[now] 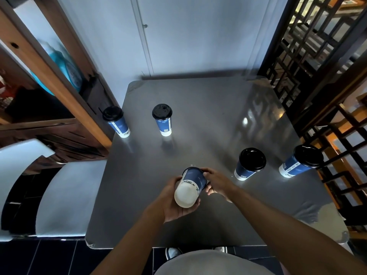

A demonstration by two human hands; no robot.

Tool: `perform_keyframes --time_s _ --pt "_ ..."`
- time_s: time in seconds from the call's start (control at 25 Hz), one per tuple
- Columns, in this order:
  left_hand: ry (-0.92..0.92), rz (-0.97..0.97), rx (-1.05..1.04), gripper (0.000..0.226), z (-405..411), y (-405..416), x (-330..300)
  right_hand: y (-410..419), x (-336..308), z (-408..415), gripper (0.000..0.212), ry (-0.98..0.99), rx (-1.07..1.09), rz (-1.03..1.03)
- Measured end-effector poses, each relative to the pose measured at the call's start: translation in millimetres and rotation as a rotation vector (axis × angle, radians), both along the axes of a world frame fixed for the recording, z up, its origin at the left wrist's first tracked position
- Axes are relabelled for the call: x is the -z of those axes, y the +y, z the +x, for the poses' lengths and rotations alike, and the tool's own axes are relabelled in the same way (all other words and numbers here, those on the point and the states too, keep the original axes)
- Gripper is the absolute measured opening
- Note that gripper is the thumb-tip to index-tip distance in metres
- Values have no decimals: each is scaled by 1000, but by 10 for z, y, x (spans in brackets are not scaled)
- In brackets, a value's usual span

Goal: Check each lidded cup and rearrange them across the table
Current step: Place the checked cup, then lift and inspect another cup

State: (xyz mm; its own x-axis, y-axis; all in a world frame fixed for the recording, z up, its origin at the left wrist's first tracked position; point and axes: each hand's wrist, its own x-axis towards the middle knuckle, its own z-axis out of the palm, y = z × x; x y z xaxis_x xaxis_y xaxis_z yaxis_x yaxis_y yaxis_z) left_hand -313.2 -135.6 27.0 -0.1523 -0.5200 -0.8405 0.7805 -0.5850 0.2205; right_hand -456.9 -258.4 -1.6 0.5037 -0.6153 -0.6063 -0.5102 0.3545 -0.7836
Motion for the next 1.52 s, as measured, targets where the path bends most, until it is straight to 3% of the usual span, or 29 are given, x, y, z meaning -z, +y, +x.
perform_keyframes --time_s 0.2,0.36,0.56,0.8,0.96,1.2,1.52 --pt "-129 39 191 87 -24 51 58 73 -9 -19 30 -2 -9 -73" --pt "-102 -9 84 65 -104 76 2 106 -18 9 23 -4 3 -121" --pt "30 -66 -121 63 -115 104 -64 136 86 8 25 -62 82 39" --pt "73 -39 -80 73 -127 159 -43 130 121 51 27 -85 102 49" --pt "-55 47 70 97 -18 191 46 113 87 36 24 -82 83 -6" --pt "-18 22 -33 62 -96 209 -16 145 86 90 20 -62 99 -47" --pt "198 -35 -158 70 -183 234 -40 179 94 127 20 -62 142 -17"
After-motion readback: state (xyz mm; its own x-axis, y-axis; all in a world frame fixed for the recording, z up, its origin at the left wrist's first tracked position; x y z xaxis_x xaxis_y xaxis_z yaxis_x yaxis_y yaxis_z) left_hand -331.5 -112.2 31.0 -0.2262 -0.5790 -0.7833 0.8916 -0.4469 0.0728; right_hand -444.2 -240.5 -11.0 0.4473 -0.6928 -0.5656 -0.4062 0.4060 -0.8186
